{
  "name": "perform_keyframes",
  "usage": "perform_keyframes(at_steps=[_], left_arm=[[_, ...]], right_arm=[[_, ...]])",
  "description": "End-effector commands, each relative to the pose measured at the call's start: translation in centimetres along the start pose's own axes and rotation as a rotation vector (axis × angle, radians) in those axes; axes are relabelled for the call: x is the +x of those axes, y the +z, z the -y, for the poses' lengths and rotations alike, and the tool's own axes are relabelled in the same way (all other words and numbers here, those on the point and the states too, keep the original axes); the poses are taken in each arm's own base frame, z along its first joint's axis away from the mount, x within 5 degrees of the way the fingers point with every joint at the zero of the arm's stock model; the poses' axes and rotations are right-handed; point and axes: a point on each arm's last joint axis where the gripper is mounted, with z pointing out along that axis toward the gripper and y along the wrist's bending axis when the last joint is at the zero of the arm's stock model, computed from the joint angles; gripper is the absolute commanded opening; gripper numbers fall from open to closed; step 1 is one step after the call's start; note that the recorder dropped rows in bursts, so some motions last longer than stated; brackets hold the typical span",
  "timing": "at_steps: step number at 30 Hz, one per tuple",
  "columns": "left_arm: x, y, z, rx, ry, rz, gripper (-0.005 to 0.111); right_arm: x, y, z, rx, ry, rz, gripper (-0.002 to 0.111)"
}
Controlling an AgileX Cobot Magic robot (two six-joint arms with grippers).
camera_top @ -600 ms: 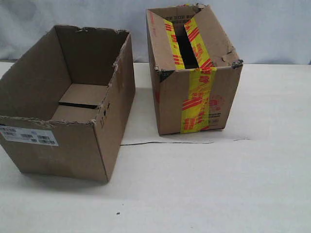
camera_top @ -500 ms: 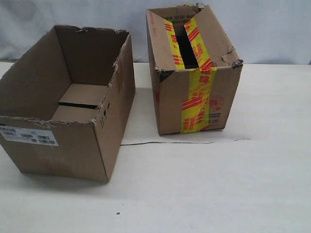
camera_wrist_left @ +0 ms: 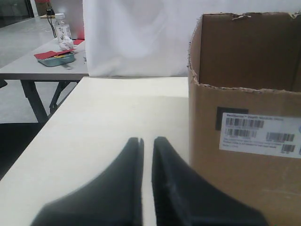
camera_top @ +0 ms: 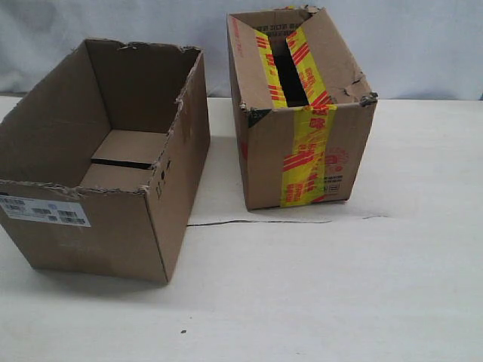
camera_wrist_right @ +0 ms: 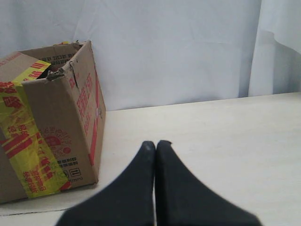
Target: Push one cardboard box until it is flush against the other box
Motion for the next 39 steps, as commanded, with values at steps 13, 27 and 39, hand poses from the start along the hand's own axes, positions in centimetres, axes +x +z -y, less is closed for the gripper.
perform_keyframes(at_steps=[13,27,39], left_arm=[[-2.3,-0.3,-0.1,0.043,-0.387,0.263,0.0],[-3.2,1.3,0.0,0.031,-0.337,0.096,0.0],[-2.3,9.1,0.0,-0.021,-0.275,-0.384,0.0]], right_arm=[[0.2,0.0,0.0,0.004,-0.002,-0.003,0.0],[0.2,0.0,0.0,0.004,-0.002,-0.003,0.0],[0.2,0.0,0.0,0.004,-0.002,-0.003,0.0]])
